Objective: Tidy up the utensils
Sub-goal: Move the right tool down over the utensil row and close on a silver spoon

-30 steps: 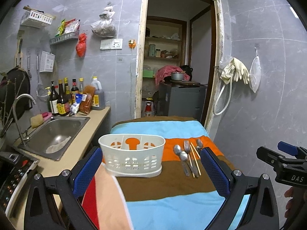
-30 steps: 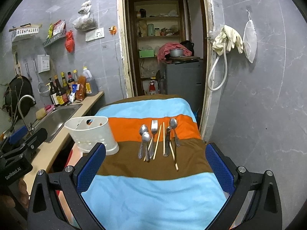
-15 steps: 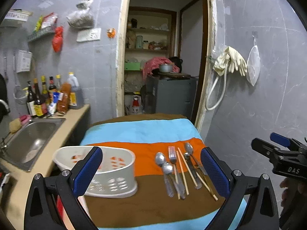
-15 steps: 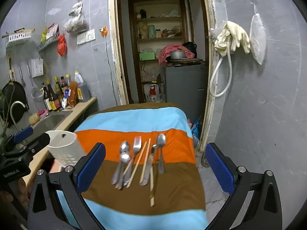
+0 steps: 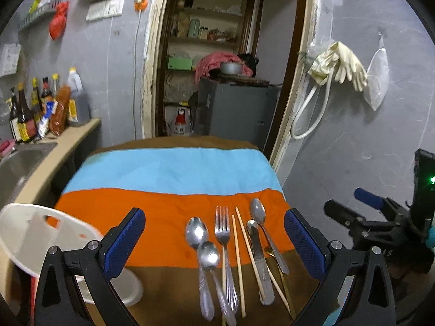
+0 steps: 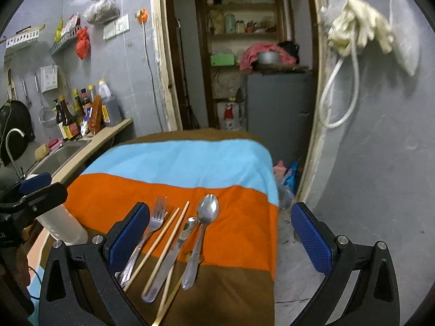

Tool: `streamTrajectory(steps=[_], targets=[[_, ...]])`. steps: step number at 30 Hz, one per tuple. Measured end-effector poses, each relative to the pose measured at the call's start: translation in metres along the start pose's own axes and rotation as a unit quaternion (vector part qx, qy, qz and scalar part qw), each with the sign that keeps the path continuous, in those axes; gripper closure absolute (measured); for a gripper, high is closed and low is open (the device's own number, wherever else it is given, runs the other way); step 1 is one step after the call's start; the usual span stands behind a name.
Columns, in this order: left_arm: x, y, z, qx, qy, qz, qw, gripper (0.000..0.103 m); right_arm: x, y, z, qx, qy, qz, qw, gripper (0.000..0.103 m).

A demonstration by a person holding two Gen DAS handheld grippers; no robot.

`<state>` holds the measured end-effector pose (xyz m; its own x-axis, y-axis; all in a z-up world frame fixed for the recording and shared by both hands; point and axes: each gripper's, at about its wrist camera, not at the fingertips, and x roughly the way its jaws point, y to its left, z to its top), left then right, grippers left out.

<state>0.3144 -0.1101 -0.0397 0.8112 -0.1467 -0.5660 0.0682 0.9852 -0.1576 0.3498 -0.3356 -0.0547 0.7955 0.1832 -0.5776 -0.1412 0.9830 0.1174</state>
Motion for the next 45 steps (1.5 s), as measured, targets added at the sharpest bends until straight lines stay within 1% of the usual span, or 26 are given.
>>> streamTrajectory(steps=[2,4,6,8,13,16,17,18,20,21,22,23,24,25,27,29,31,33,35,36,37,40,42,44,45], targets=[[0.018,0.0,-0.003,-0.007,0.008,0.002,0.9999,0.001,0.018,-0.006,-0.005,0.011,0.01,0.018,1.0,0.001],[0.033,-0.004,-0.005,0.005,0.007,0.029,0.9995,0.001,0.037,-0.009,-0.009,0.02,0.02,0.035,0.999,0.002],[0.044,-0.008,-0.005,0.031,0.002,0.048,0.9984,0.001,0.06,-0.012,-0.012,0.027,0.033,0.055,0.998,0.011],[0.052,-0.012,-0.004,0.048,-0.003,0.06,0.997,0.001,0.078,-0.011,-0.018,0.033,0.045,0.069,0.996,0.017],[0.057,-0.023,0.001,0.068,-0.009,0.056,0.996,0.001,0.103,-0.006,-0.025,0.036,0.058,0.092,0.993,0.017],[0.062,-0.022,0.0,0.063,0.0,0.051,0.9967,0.002,0.109,-0.009,-0.03,0.036,0.065,0.103,0.992,0.017],[0.066,-0.022,-0.001,0.058,0.005,0.05,0.9971,0.003,0.112,-0.008,-0.03,0.035,0.067,0.107,0.991,0.019],[0.07,-0.021,-0.001,0.049,0.013,0.047,0.9976,0.005,0.113,-0.009,-0.031,0.034,0.068,0.11,0.991,0.026],[0.078,-0.018,-0.003,0.036,0.024,0.042,0.9982,0.013,0.116,-0.014,-0.031,0.033,0.072,0.113,0.99,0.034],[0.084,-0.016,-0.004,0.028,0.032,0.041,0.9983,0.014,0.117,-0.017,-0.032,0.034,0.074,0.117,0.99,0.038],[0.089,-0.014,-0.005,0.019,0.039,0.041,0.9982,0.018,0.119,-0.02,-0.032,0.035,0.075,0.12,0.989,0.041],[0.092,-0.011,-0.006,0.014,0.043,0.04,0.9982,0.023,0.121,-0.022,-0.032,0.037,0.077,0.124,0.989,0.046],[0.097,-0.009,-0.007,0.006,0.049,0.04,0.998,0.024,0.124,-0.024,-0.032,0.04,0.08,0.128,0.988,0.051],[0.103,-0.004,-0.008,-0.004,0.056,0.04,0.9976,0.028,0.127,-0.025,-0.032,0.04,0.082,0.13,0.987,0.053],[0.112,0.003,-0.01,-0.021,0.069,0.043,0.9965,0.031,0.134,-0.027,-0.033,0.041,0.09,0.135,0.986,0.061],[0.12,0.008,-0.014,-0.037,0.081,0.045,0.995,0.036,0.141,-0.027,-0.033,0.042,0.095,0.141,0.985,0.066],[0.129,0.017,-0.018,-0.058,0.098,0.047,0.9924,0.04,0.148,-0.026,-0.034,0.042,0.1,0.146,0.983,0.067],[0.137,0.024,-0.023,-0.076,0.113,0.047,0.9895,0.044,0.155,-0.024,-0.034,0.04,0.108,0.155,0.981,0.07],[0.145,0.032,-0.027,-0.091,0.13,0.049,0.9861,0.051,0.162,-0.022,-0.036,0.038,0.118,0.158,0.979,0.07],[0.147,0.035,-0.029,-0.097,0.135,0.047,0.9849,0.052,0.166,-0.021,-0.036,0.037,0.123,0.161,0.979,0.07],[0.15,0.038,-0.03,-0.1,0.137,0.041,0.9846,0.056,0.17,-0.02,-0.036,0.035,0.128,0.163,0.978,0.07],[0.153,0.04,-0.031,-0.097,0.139,0.025,0.9852,0.058,0.177,-0.019,-0.039,0.032,0.138,0.171,0.975,0.07],[0.155,0.042,-0.033,-0.098,0.143,0.017,0.9847,0.063,0.181,-0.019,-0.039,0.032,0.142,0.18,0.973,0.07],[0.157,0.044,-0.033,-0.101,0.147,0.008,0.9839,0.07,0.183,-0.022,-0.04,0.036,0.146,0.192,0.97,0.07],[0.158,0.045,-0.034,-0.104,0.151,0.0,0.983,0.072,0.185,-0.024,-0.04,0.042,0.147,0.2,0.968,0.07]])
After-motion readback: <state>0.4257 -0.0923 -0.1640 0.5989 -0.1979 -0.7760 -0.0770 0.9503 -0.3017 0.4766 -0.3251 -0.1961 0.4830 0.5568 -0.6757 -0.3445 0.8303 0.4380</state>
